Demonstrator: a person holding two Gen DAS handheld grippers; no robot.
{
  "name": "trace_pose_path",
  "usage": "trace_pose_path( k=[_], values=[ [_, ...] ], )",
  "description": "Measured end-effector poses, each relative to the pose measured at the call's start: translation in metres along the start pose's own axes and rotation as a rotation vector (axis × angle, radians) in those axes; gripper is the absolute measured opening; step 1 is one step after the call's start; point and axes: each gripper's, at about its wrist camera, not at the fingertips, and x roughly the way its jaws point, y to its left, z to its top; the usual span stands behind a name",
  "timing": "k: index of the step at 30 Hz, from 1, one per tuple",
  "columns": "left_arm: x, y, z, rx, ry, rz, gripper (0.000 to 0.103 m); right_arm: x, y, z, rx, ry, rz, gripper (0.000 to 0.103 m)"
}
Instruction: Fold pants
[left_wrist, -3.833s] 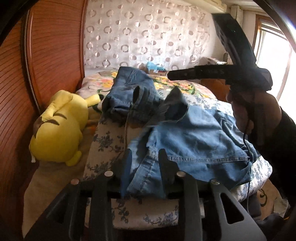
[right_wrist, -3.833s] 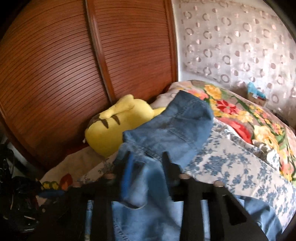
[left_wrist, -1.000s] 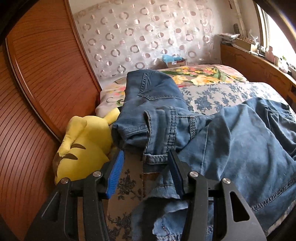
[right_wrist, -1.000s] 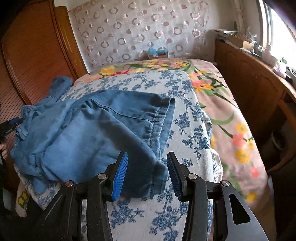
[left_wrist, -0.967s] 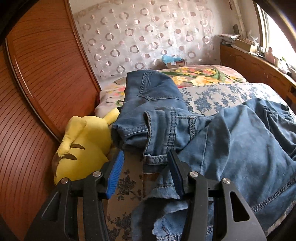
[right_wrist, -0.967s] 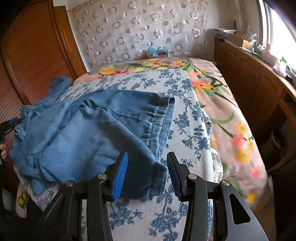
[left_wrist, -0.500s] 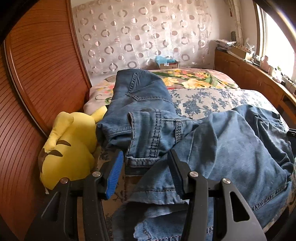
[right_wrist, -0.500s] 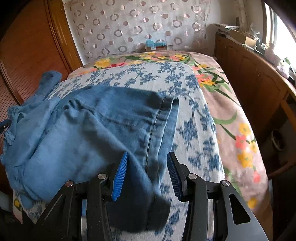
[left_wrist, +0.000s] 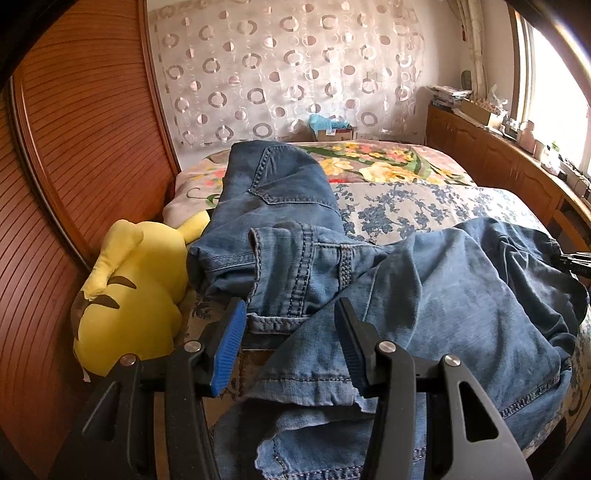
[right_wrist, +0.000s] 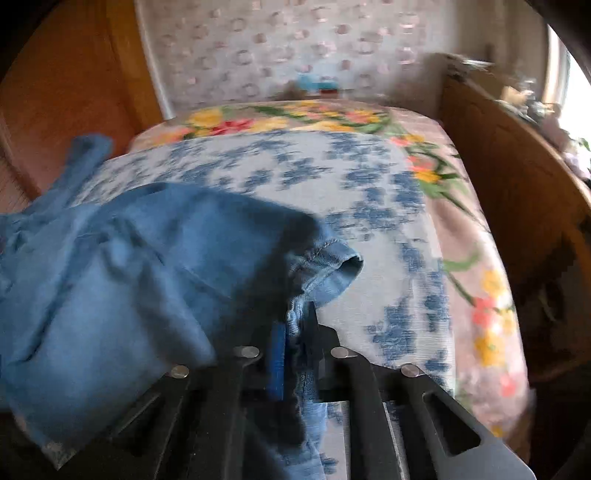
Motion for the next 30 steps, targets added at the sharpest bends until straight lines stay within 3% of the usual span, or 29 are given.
trace_pose_path(
  k=[3,7,17,23,30],
  values=[
    [-0.003,-0.003,0.001,0.001,-0.005,-0.006,0.051,-0.015,-0.001,-0.001,-0.028,-0.054,-0.043,0.007],
    [-0.010,-0.011,0.004,0.011,-0.018,-0.022,0.051,-0.048,-0.031,0.005,0.017,-0.137,-0.092,0.006],
    [-0.022,-0.040,0.019,0.050,-0.049,-0.094,0.051,-0.111,-0.067,0.014,0.011,-0.252,-0.218,0.006],
    [-0.019,-0.071,0.017,0.074,-0.035,-0.190,0.051,-0.094,-0.059,0.010,0.036,-0.232,-0.242,0.007],
    [-0.001,-0.116,0.004,0.148,0.048,-0.297,0.051,-0.071,-0.055,0.005,0.050,-0.176,-0.235,0.007]
  ],
)
